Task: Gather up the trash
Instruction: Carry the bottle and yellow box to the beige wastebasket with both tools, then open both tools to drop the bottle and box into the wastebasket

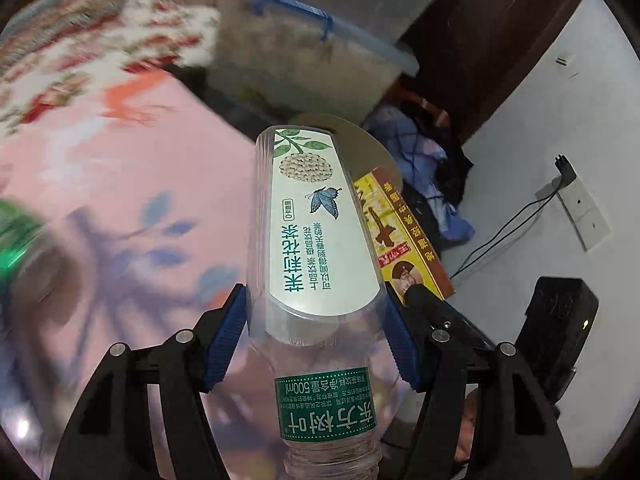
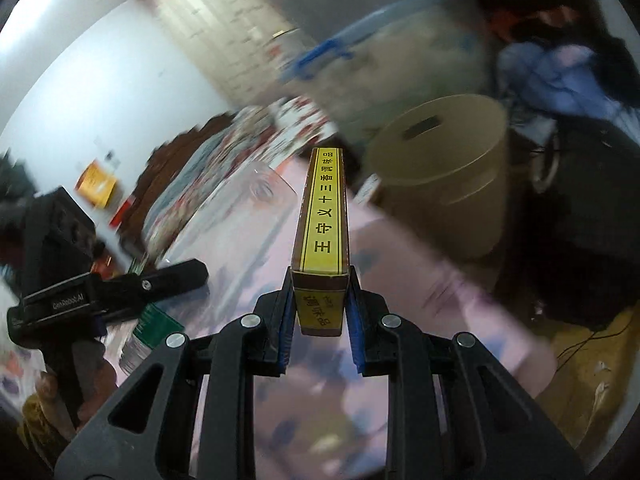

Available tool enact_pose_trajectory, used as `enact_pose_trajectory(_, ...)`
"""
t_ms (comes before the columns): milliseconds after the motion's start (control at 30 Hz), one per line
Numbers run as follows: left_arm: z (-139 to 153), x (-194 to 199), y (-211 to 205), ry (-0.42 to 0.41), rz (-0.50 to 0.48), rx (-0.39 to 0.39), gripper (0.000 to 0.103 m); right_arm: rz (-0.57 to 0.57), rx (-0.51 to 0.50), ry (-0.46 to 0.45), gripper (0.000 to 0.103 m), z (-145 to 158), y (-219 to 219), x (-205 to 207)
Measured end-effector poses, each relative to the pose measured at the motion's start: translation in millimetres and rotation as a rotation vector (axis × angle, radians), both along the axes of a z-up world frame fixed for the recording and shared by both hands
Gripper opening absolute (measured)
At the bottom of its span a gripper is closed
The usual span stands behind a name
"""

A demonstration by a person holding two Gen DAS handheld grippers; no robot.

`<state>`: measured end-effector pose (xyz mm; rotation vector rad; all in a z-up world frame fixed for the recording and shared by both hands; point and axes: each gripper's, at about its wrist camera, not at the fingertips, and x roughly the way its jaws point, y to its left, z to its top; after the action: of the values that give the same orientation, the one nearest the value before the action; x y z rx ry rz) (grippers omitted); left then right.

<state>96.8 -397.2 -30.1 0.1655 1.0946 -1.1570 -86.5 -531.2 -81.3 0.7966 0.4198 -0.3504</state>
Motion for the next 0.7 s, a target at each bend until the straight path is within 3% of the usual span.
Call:
enact_pose_trajectory(133, -15.7, 15.5, -85.6, 0.066, -0.075, 0.046, 0.062, -0.088, 0.049, -0.001, 0.025, -6.7, -56.1, 11.5)
enact_pose_trajectory(333, -36.9, 38.5, -161.7, 0.153, -0.062, 0.072, 0.062, -0.164, 0.149, 0.038, 0.026, -25.6, -122.3, 28.4)
enact_pose_trajectory(433, -44.1, 45.2, -183.2, 0.15, -0.04, 0.113, 0.063, -0.174, 0.166, 0.068, 0.028, -31.3, -140.0, 35.6)
enact_pose_trajectory(567, -47.3, 57.8, -193.1, 0.166, 0.023, 0.11, 0.081, -0.165, 0.198, 0.076, 0.03, -34.1, -139.8, 38.1)
enact_pose_trajectory(667, -39.3, 61.0, -185.1, 0.193, 0.05, 0.076, 0.082, -0.182, 0.178, 0.067, 0.043, -32.1, -138.6, 34.4)
enact_pose_trajectory(700, -35.5, 60.4, -178.9, 0.195, 0.059, 0.072, 0.082, -0.196, 0.161, 0.059, 0.052, -29.4, -135.7, 31.2)
